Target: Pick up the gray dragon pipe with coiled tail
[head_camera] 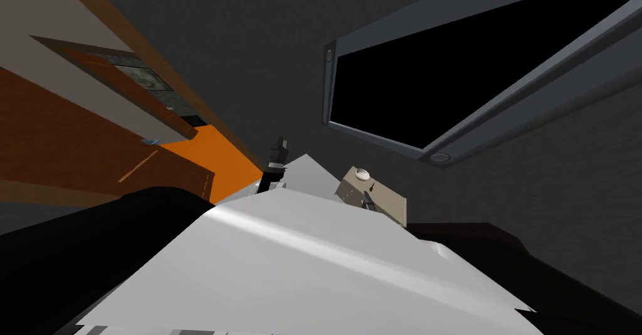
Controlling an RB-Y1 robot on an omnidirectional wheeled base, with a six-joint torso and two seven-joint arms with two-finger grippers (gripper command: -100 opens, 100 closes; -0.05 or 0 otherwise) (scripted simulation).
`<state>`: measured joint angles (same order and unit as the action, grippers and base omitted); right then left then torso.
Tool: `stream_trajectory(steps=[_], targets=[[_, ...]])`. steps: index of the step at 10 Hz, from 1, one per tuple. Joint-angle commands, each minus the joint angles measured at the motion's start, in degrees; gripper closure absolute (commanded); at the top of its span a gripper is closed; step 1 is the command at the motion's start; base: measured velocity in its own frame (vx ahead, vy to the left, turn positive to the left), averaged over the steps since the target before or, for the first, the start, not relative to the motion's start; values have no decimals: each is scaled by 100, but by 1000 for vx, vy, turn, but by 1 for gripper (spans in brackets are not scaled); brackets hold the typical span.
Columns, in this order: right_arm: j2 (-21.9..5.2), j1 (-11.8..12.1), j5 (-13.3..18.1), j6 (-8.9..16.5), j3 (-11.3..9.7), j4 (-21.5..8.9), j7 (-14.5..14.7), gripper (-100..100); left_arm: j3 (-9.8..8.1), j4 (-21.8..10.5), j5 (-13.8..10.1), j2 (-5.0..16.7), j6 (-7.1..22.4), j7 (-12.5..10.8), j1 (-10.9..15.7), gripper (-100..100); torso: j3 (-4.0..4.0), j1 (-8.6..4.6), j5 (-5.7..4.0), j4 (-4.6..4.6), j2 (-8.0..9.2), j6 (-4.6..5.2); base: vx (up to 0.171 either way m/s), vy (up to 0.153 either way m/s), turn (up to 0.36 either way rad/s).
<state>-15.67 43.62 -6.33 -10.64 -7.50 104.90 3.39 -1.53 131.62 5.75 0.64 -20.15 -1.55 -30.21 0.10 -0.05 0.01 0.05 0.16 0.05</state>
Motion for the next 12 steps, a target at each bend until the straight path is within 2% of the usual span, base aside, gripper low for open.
stream_trajectory(steps=[1, 2, 3, 4, 7, 9, 12], targets=[[-103, 186, -101, 228, -100, -129, -35, -100, 0, 0, 0, 0, 0, 0, 0, 0, 0, 0, 0, 0, 0, 0, -6, 27, 377], [-207, 272, -197, 350, -174, -326, -76, -100, 0, 0, 0, 0, 0, 0, 1, 0, -1, -3, -1, -1, -2, -3, 8, 25, 386], [-207, 272, -197, 350, -174, -344, -76, -100, 0, 0, 0, 0, 0, 0, 0, 0, -4, -5, -2, -1, -7, -2, 12, 16, 403], [-312, 352, -294, 467, -246, -503, -116, -100, 0, 0, 0, 0, 0, 0, 0, 0, -6, -8, -3, -2, -10, -3, 18, 8, 425], [-416, 427, -391, 577, -314, -848, -154, -100, 0, 0, 0, 1, 0, 0, 0, 0, -8, -16, -4, -3, -14, -2, 20, -6, 264], [-625, 563, -583, 776, -440, -1264, -224, -100, -1, 0, 0, 1, 0, 0, 0, 0, -9, -22, -5, -3, -17, -1, 43, -22, 396], [-729, 626, -677, 864, -497, -1574, -257, -100, -1, 0, 0, 1, 0, 0, -1, 0, -13, -28, -6, -4, -23, -2, 35, -32, 301]])
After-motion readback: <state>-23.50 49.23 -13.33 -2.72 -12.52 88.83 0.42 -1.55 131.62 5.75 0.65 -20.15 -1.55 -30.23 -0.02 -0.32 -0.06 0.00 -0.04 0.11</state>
